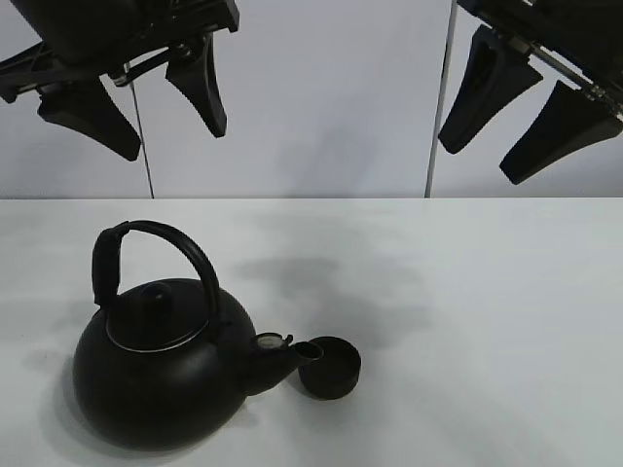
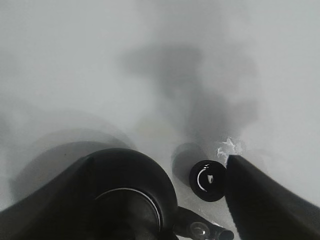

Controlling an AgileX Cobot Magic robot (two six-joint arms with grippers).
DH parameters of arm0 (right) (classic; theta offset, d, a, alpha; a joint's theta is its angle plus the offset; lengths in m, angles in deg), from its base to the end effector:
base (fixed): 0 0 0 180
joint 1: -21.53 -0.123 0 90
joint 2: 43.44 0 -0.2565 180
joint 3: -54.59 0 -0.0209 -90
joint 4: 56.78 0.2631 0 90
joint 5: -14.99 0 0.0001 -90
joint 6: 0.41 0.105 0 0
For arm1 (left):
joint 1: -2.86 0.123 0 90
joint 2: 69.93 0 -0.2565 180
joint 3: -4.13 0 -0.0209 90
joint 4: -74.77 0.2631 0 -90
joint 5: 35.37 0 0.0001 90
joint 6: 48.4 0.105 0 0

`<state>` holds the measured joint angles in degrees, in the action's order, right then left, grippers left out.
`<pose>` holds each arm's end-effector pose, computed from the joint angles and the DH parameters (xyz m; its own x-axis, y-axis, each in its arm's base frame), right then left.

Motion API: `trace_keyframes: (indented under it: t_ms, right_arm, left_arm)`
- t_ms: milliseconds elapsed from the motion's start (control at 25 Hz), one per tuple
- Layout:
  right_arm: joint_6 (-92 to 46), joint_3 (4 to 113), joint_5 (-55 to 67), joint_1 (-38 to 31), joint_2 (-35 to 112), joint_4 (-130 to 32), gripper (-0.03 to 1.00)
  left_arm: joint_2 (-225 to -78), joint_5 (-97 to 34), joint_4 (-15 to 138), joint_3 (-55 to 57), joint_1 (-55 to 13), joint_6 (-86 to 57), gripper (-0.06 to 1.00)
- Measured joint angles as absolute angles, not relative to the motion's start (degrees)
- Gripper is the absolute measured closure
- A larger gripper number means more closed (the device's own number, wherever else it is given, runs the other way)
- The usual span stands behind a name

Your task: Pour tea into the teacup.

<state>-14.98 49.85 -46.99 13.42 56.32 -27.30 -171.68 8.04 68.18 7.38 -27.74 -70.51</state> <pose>0.3211 0.0919 0.2397 -0.9484 -0.1303 -0.2891 -0.2474 0.8745 0.4171 0.3115 -0.1939 0.2372 -0.8983 0.0071 -0.4393 0.1533 0.9421 -0.2981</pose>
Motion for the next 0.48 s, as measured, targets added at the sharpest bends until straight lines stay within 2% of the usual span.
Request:
trace_keyframes:
  t_ms: [480]
  right_arm:
    - [-15.0, 49.8, -47.0, 13.4, 56.3, -27.4, 0.54]
  left_arm:
    - [-171.7, 8.1, 68.0, 7.4, -27.7, -70.5, 0.42]
